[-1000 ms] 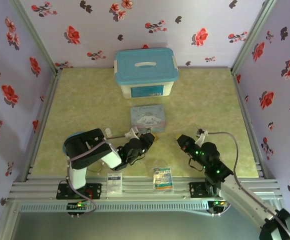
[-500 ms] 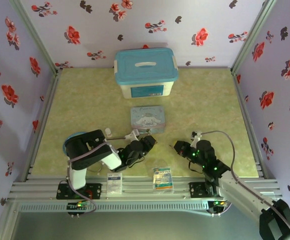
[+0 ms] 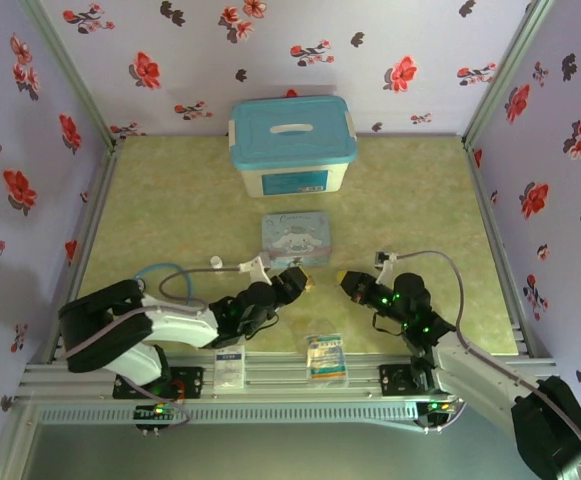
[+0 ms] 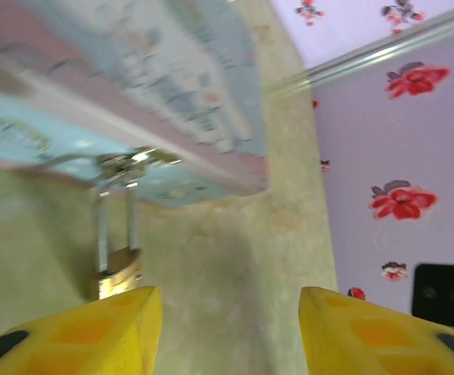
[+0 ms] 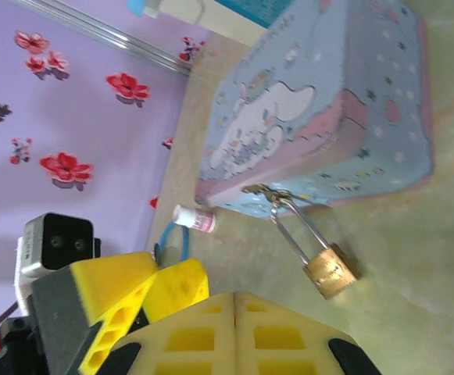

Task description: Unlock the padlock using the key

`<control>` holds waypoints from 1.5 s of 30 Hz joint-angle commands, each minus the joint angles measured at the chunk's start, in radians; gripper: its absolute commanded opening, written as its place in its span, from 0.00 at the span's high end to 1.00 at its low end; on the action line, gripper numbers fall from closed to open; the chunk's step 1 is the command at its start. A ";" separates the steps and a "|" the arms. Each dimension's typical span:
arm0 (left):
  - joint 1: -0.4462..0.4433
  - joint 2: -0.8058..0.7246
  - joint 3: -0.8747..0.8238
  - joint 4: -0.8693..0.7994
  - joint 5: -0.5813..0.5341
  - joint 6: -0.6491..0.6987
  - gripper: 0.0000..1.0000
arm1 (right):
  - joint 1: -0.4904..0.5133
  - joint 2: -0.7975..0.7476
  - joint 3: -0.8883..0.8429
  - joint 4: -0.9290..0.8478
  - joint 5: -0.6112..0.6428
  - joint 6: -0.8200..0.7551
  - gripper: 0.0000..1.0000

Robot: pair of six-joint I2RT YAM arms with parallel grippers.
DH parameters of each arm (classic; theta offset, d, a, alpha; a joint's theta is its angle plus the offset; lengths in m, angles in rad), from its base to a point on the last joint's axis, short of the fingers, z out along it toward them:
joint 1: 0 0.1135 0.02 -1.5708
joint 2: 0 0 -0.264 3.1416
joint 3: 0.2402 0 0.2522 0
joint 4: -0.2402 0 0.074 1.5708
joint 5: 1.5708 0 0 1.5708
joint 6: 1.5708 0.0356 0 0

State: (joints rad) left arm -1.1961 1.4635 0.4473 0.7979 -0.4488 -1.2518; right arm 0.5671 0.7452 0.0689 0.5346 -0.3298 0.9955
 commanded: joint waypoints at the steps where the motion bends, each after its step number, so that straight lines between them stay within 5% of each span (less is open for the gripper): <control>1: -0.008 -0.014 0.028 0.035 0.019 0.163 0.53 | 0.003 0.007 0.038 0.134 -0.007 0.055 1.00; 7: -0.011 0.038 0.064 0.241 0.138 0.214 0.55 | 0.051 -0.004 0.083 0.163 0.032 0.087 1.00; 17: -0.012 0.091 0.085 0.338 0.164 0.203 0.60 | 0.066 -0.007 0.068 0.207 0.024 0.107 1.00; 32: -0.006 0.124 0.120 0.359 0.183 0.200 0.82 | 0.077 -0.015 0.044 0.205 0.044 0.102 1.00; 36: -0.003 0.126 0.121 0.359 0.198 0.193 1.00 | 0.077 -0.011 0.041 0.214 0.037 0.099 1.00; 38: -0.002 0.125 0.116 0.361 0.199 0.188 1.00 | 0.077 -0.016 0.051 0.191 0.015 0.087 1.00; 41: 0.003 0.103 0.106 0.348 0.198 0.206 1.00 | 0.068 -0.045 0.076 0.078 -0.020 0.035 0.48; 45: 0.019 0.042 0.089 0.298 0.191 0.230 1.00 | 0.031 -0.107 0.054 0.057 -0.062 0.013 0.19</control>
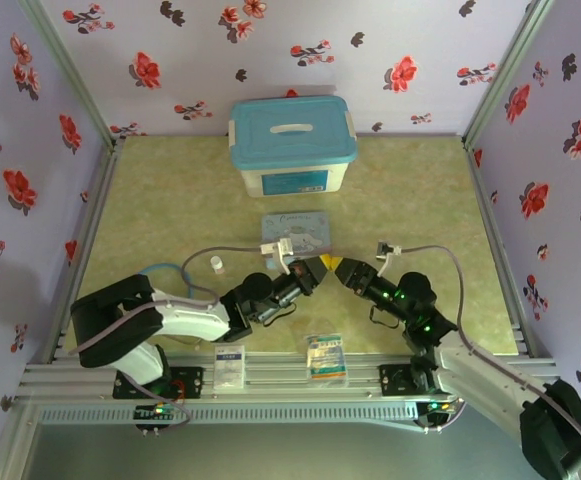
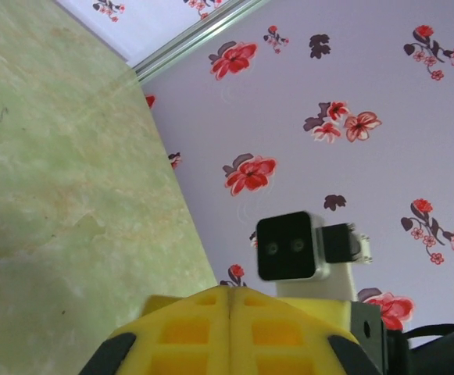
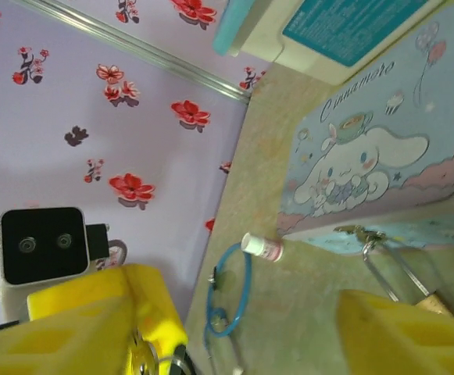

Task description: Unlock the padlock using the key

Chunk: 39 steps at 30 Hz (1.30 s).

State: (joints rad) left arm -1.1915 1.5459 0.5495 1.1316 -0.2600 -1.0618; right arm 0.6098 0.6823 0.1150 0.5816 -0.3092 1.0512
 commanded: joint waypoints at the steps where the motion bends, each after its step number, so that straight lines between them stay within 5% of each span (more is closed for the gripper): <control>1: 0.019 -0.055 -0.021 -0.037 0.003 0.040 1.00 | -0.020 -0.043 0.008 0.034 -0.107 -0.036 0.16; 8: 0.029 -0.103 -0.021 0.000 0.006 -0.014 1.00 | -0.013 0.165 -0.006 0.505 -0.205 0.128 0.13; 14: 0.029 -0.144 -0.008 0.003 -0.005 -0.002 1.00 | 0.008 0.325 0.015 0.783 -0.206 0.204 0.22; 34: 0.034 -0.075 -0.035 0.148 -0.025 -0.058 1.00 | 0.050 0.339 0.019 0.760 -0.159 0.160 0.76; 39: 0.036 -0.073 -0.049 0.149 -0.039 -0.072 1.00 | 0.050 0.340 0.017 0.759 -0.152 0.160 0.77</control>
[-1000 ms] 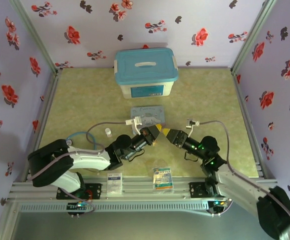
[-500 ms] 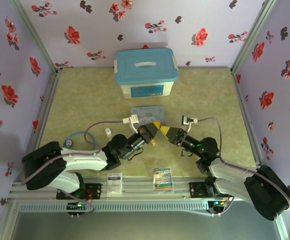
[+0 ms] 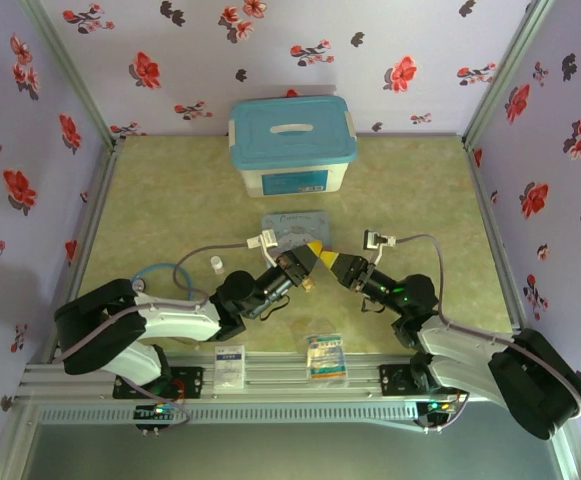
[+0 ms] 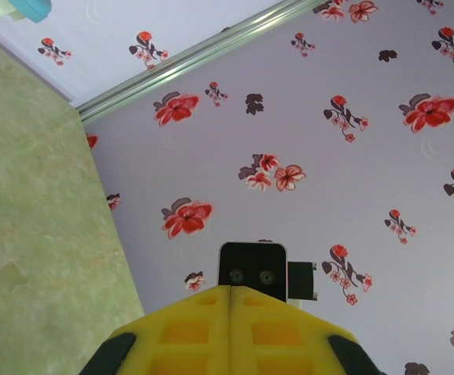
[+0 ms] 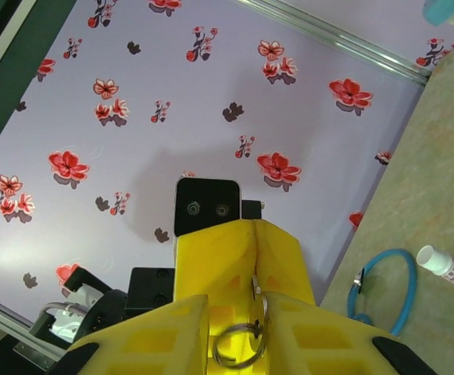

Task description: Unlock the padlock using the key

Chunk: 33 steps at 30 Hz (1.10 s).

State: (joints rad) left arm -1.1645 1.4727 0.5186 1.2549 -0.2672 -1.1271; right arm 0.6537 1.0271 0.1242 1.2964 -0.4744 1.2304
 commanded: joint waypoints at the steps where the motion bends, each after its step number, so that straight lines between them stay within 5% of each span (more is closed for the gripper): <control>1: 0.009 -0.002 -0.018 0.026 -0.032 -0.007 1.00 | 0.006 -0.004 0.008 0.043 0.016 -0.020 0.78; 23: 0.010 0.025 -0.012 0.029 -0.027 -0.030 0.99 | 0.006 -0.083 -0.012 -0.062 0.044 -0.046 1.00; 25: 0.009 0.013 -0.017 0.024 -0.024 -0.009 0.67 | 0.006 -0.110 -0.012 -0.130 0.048 -0.064 1.00; 28: 0.006 -0.057 -0.019 -0.080 -0.043 0.036 0.40 | 0.004 -0.171 -0.015 -0.260 0.061 -0.111 1.00; 33: 0.003 -0.207 -0.012 -0.371 -0.126 0.098 0.22 | -0.002 -0.264 -0.008 -0.455 0.071 -0.179 1.00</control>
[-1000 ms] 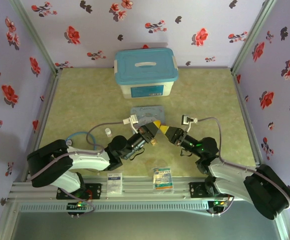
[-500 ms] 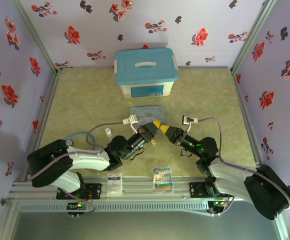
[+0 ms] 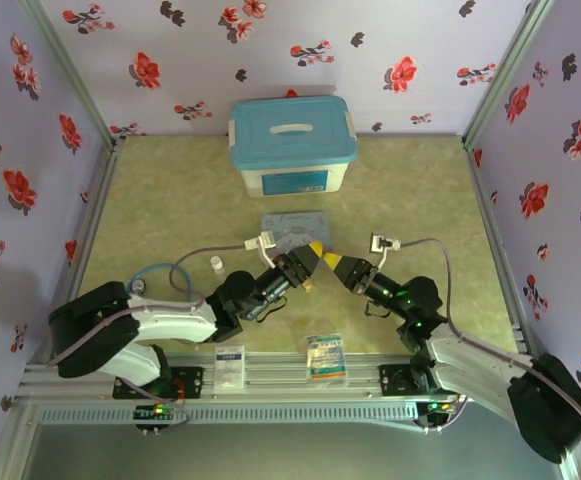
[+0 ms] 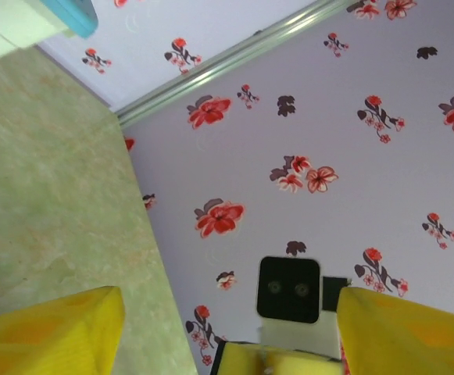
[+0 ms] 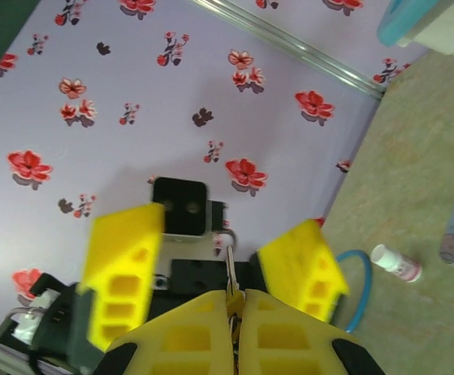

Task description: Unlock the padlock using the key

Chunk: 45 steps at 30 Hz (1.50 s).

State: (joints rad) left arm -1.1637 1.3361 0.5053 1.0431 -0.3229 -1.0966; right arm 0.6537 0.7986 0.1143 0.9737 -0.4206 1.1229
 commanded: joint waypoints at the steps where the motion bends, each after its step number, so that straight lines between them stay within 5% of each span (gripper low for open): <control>1: 0.000 -0.094 0.008 -0.218 -0.078 0.083 0.21 | -0.002 -0.047 0.004 -0.170 0.020 -0.078 1.00; 8: -0.006 -0.151 0.085 -0.754 -0.152 0.001 0.19 | -0.013 -0.131 0.042 -0.461 0.047 -0.173 1.00; 25: -0.015 0.167 0.074 -0.644 -0.120 -0.094 0.34 | -0.013 -0.229 0.000 -0.583 0.076 -0.204 1.00; 45: 0.034 0.382 0.265 -0.774 -0.075 -0.034 0.31 | -0.045 -0.383 -0.075 -0.603 0.074 -0.165 1.00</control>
State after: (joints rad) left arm -1.1358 1.6897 0.7345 0.3065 -0.3916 -1.1530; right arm 0.6147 0.4397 0.0635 0.3492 -0.3504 0.9459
